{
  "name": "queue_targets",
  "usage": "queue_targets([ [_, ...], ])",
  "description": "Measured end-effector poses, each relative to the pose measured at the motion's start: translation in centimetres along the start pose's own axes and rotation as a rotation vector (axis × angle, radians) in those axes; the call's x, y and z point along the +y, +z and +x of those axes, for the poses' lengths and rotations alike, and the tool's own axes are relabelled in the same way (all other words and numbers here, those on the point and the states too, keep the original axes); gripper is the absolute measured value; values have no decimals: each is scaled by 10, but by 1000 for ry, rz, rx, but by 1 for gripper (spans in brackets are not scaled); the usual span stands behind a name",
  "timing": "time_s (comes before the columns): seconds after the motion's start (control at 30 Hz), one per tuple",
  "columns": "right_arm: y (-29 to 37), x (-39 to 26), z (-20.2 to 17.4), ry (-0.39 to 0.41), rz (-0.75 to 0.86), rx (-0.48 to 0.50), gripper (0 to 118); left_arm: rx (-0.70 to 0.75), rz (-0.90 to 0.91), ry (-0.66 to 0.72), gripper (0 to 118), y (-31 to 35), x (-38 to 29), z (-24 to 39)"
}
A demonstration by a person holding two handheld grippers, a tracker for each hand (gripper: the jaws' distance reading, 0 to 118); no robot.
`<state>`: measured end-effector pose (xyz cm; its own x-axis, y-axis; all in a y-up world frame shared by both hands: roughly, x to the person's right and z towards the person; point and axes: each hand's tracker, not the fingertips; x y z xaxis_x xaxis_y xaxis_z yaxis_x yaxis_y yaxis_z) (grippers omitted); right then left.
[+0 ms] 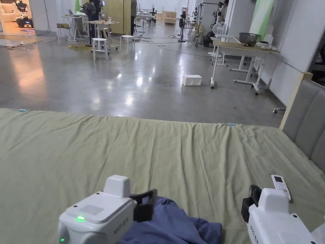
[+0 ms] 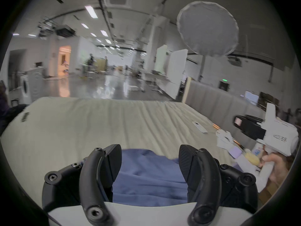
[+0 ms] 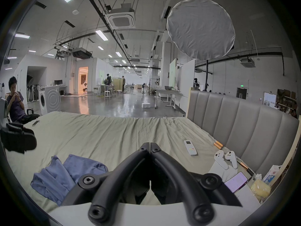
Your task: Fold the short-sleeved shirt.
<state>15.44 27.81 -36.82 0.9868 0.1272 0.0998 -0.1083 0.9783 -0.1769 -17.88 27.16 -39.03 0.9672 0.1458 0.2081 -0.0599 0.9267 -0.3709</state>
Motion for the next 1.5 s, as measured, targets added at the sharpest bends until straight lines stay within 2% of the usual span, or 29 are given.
queue_targets([
  [0.1,0,7,-8,-9,27,12,0,132,85,-8,71,15,5,-22],
  [0.17,-1,11,-14,-12,39,18,0,191,118,-27,50,22,6,-34],
  [0.23,-2,14,-20,-3,57,22,0,266,145,-36,14,29,8,-43],
  [0.3,-3,17,-24,2,68,27,0,284,167,-15,9,34,9,-50],
  [0.33,-3,19,-26,-2,72,32,0,285,171,-9,2,36,9,-54],
  [0.4,-4,21,-30,-4,78,37,0,335,180,-25,0,40,9,-56],
  [0.6,-6,23,-39,23,92,56,0,333,118,-14,0,41,1,-65],
  [0.77,-10,19,-42,30,75,67,0,232,-90,19,0,31,-22,-86],
  [0.93,-15,11,-42,36,54,69,0,252,-296,56,0,21,-60,-111],
  [0.97,-16,9,-42,34,44,70,0,250,-342,66,1,19,-69,-117],
  [1.0,-17,7,-42,29,34,70,0,250,-387,76,9,17,-78,-123],
  [1.1,-19,1,-42,28,13,74,0,251,-501,52,21,12,-102,-132],
  [1.13,-20,-1,-42,28,7,76,0,262,-529,54,45,10,-108,-134],
  [1.17,-20,-3,-42,32,3,76,0,267,-565,59,63,7,-116,-138],
  [1.2,-20,-5,-42,35,-2,77,0,275,-591,76,75,4,-121,-141],
  [1.23,-21,-7,-42,35,-6,75,0,287,-613,101,81,2,-126,-142],
  [1.4,-20,-11,-42,28,-27,76,0,362,-689,202,82,-14,-151,-155],
  [1.5,-21,-13,-41,36,-32,76,0,358,-691,114,81,-16,-155,-145],
])
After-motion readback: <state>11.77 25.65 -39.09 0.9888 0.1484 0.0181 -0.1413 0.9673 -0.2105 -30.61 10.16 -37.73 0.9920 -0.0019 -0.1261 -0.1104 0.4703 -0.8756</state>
